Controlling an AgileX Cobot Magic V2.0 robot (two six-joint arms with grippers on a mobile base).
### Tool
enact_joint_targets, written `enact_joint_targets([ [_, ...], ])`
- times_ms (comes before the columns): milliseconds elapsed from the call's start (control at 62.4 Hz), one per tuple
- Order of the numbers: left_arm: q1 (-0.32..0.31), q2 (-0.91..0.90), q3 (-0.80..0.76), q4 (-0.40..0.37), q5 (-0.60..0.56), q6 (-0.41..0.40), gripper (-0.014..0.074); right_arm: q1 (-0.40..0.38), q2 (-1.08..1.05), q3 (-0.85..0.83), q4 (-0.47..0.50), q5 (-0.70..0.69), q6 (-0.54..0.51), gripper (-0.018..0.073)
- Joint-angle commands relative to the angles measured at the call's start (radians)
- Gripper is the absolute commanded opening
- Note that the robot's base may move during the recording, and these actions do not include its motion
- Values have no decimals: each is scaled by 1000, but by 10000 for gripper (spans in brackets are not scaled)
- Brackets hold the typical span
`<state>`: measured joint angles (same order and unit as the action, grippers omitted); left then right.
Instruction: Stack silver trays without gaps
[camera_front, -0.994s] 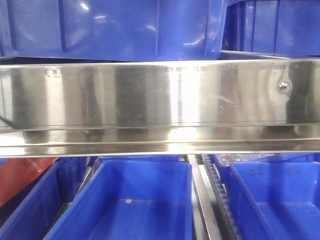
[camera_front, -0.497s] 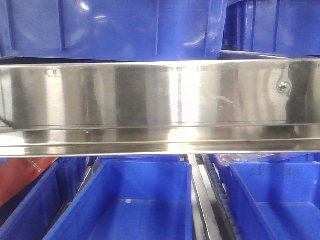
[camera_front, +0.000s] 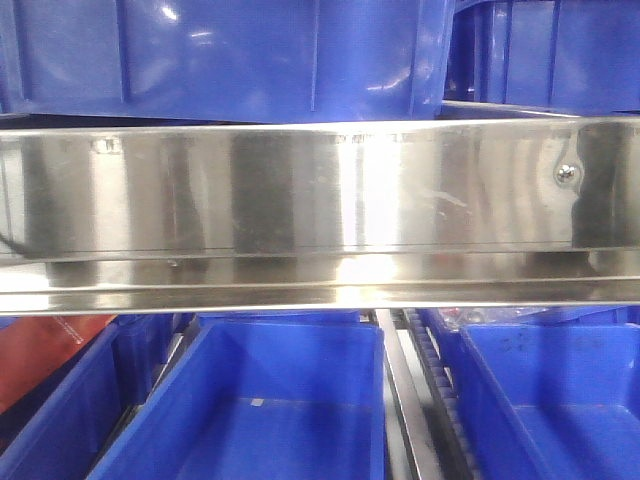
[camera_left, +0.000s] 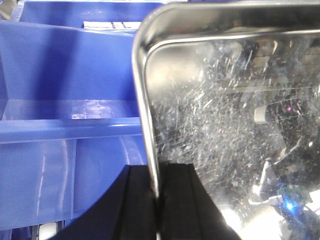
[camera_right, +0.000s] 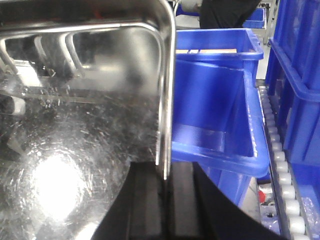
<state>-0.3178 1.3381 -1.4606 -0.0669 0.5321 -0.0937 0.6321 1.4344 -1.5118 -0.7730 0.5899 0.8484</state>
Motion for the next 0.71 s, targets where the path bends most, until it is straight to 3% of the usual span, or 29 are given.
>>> enact_joint_targets([
  [0, -4, -13, -9, -1, -28, 9, -8, -3, -10, -2, -30, -73, -2, -80],
  [689, -4, -15, -9, 47, -53, 9, -8, -3, -10, -2, -30, -89, -2, -80],
])
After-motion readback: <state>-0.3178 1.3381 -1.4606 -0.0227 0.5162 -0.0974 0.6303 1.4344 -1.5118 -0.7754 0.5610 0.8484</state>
